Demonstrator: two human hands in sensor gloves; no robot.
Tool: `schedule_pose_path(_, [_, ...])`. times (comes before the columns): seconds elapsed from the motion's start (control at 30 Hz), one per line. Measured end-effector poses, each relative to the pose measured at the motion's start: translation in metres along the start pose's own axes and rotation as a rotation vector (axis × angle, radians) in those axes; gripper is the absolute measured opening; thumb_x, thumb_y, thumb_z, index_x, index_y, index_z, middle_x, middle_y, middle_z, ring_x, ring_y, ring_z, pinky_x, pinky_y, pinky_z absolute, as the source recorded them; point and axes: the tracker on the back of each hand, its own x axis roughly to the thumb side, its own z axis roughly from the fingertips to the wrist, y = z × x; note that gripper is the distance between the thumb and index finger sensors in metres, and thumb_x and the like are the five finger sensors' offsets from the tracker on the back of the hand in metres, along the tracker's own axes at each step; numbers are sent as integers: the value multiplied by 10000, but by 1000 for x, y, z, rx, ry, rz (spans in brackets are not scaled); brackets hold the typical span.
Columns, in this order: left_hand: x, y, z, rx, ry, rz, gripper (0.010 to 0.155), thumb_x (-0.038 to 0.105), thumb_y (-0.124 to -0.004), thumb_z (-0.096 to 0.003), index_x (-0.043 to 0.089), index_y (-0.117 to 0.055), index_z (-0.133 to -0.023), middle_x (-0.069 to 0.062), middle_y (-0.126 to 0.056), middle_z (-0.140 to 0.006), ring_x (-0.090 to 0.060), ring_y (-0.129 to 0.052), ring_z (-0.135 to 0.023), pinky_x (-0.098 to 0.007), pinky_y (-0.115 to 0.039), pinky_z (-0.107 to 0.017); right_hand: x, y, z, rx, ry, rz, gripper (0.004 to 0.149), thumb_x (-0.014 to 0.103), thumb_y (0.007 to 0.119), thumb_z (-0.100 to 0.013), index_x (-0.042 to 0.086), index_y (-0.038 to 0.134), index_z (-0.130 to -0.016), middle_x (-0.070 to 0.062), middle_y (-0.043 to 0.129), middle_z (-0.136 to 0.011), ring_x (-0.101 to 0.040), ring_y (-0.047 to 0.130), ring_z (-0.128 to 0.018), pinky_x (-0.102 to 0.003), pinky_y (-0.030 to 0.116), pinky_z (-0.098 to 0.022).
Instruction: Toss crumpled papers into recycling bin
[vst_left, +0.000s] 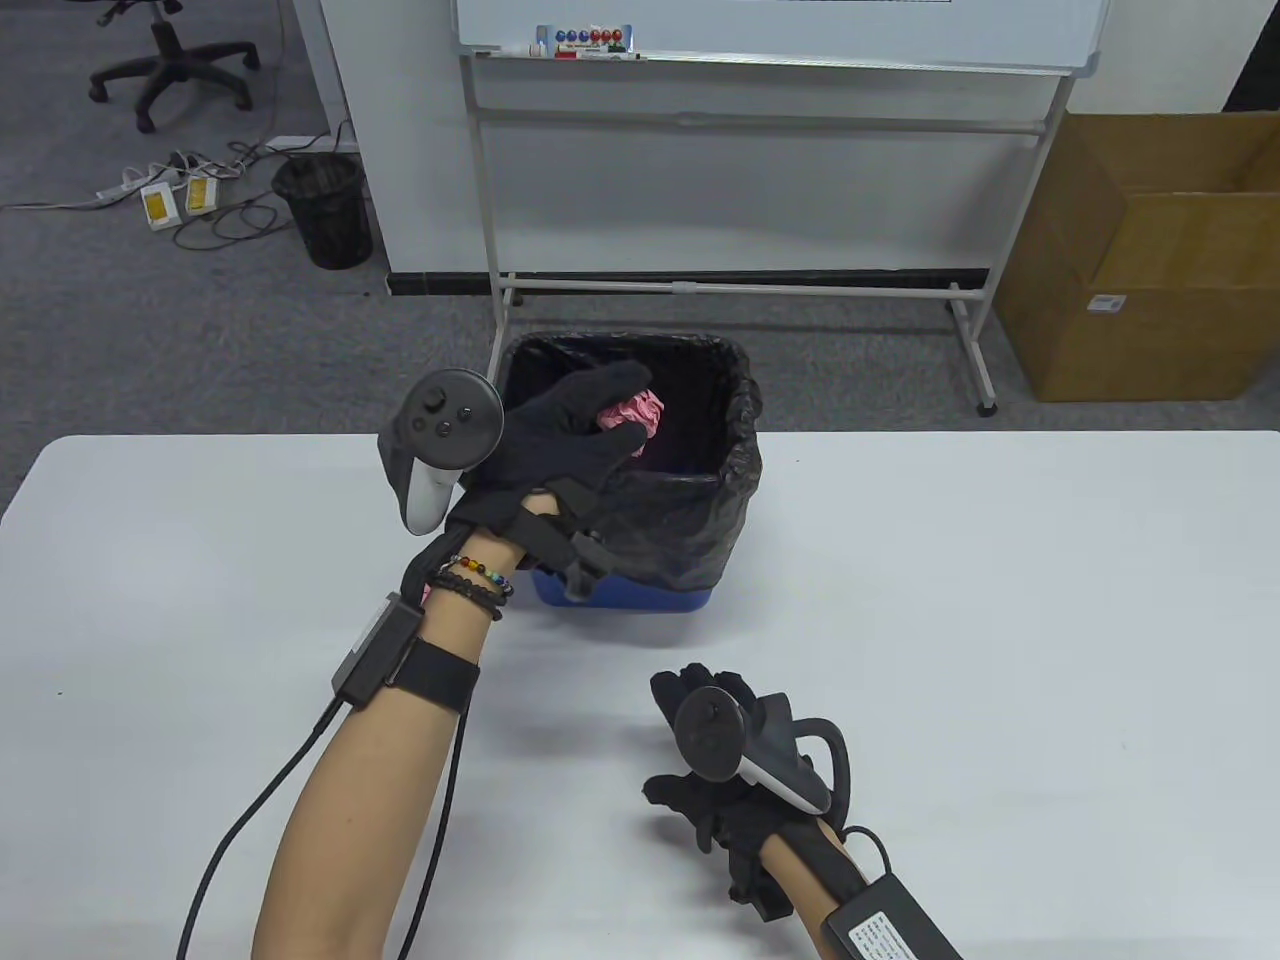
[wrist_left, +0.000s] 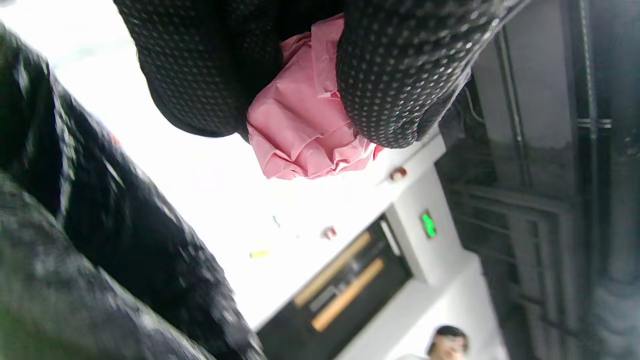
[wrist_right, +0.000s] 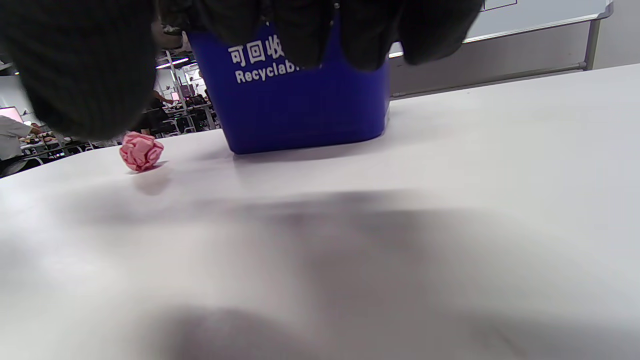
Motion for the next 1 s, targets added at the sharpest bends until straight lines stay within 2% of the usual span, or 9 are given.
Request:
schedule_pose_path(0.1, [-10,-11,-5,-51,43,-150,720,474,-855,-449,298,-570,-1086,-53,-513,-1223,-480,-573,-1100,-645,-605,-742,0,0,0,3,-1,1,950,606,867,-297,374,380,-1079,0,463,-1189,-342,507,-1118,-527,537,-767])
schedule_pose_path(0.17, [-16,-15,-3,-71,45,-178,746,506,-831,-452,289,-537,-1102,-68,-445,-1237,-489,-427,-1120,-683,-491,-751,0,1,0,7,-2,5,950,606,868,-298,375,379,-1079,-1,466,-1187,-341,508,-1118,-527,537,-767])
schedule_pose_path(0.27, [-21,-11,3,-100,39,-242,733,520,-816,-458,282,-553,-1099,-86,-440,-1236,-469,-411,-1124,-686,-472,-751,0,1,0,9,-4,7,951,606,868,-296,374,381,-1079,-2,464,-1188,-339,508,-1118,-527,537,-767])
schedule_pose_path(0.33, [-23,-4,8,-80,39,-262,728,517,-818,-458,281,-561,-1097,-87,-436,-1237,-470,-402,-1125,-686,-462,-752,0,1,0,8,-4,5,949,605,868,-298,374,380,-1079,-3,463,-1189,-343,508,-1117,-527,537,-767])
schedule_pose_path(0.67, [-38,47,36,-56,108,-336,719,498,-817,-469,262,-564,-1099,-110,-454,-1232,-480,-429,-1119,-689,-464,-751,1,0,0,-1,-5,8,949,606,868,-297,374,381,-1079,-1,465,-1188,-343,508,-1117,-528,536,-767])
schedule_pose_path(0.77, [-51,55,48,-33,136,-397,718,501,-807,-474,257,-559,-1101,-127,-454,-1228,-481,-439,-1116,-685,-476,-750,2,1,1,2,-7,14,949,606,868,-298,373,381,-1079,2,466,-1188,-341,510,-1117,-527,537,-767])
schedule_pose_path(1.0, [-96,61,69,-13,242,-408,718,492,-805,-477,245,-554,-1102,-143,-445,-1224,-490,-447,-1108,-686,-486,-743,3,2,1,3,-7,20,951,606,868,-297,374,379,-1080,3,465,-1188,-343,510,-1117,-526,538,-767])
